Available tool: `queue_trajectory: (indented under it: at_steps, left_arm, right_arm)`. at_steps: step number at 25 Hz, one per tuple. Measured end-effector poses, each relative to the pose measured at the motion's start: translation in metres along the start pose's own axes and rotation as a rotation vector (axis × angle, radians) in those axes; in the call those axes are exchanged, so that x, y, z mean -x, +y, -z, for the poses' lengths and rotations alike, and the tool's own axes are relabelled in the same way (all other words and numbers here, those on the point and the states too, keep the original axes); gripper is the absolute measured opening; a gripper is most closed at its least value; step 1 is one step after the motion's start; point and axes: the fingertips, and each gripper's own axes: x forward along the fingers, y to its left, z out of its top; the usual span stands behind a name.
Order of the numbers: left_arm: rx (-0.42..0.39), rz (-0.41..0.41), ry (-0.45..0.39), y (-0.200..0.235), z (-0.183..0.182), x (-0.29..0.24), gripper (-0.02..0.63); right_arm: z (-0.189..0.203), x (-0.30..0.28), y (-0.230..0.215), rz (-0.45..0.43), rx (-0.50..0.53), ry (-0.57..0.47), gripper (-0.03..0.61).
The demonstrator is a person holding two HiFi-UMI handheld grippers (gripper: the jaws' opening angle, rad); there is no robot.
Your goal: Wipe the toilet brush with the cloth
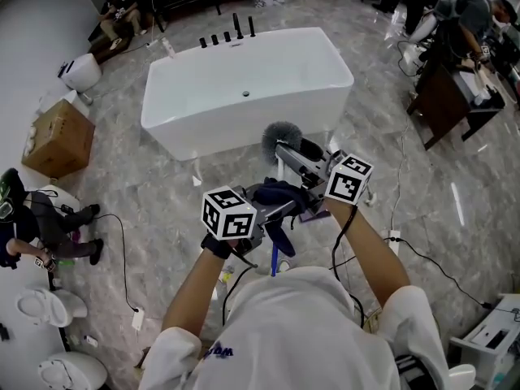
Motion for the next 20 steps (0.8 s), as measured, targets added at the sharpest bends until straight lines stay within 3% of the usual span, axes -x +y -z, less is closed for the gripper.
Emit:
queue_trajectory:
  at_steps: [3, 8, 15, 20]
  left_arm:
    - [-0.042, -0.067, 0.018, 0.006, 0.003, 0.0, 0.089]
    - [-0.058, -0.099, 0.034, 0.009, 0.01, 0.0, 0.091]
    - [-0.069, -0.091, 0.045, 0.006, 0.029, 0.011, 0.092]
    - [-0.11, -0.242, 0.005, 0.015, 0.019, 0.008, 0.092]
  right_arm:
    - [-0.005, 0.001, -0.001, 0.041, 0.068, 0.006, 0.201]
    - [-0.02, 0.005, -0.006, 0.094, 0.116, -0.014, 0.201]
    - [-0.036, 0.014, -0.009, 0.126, 0.121, -0.046, 0.201]
    - [-0.036, 0.018, -0.018, 0.163, 0.057, -0.09, 0.204]
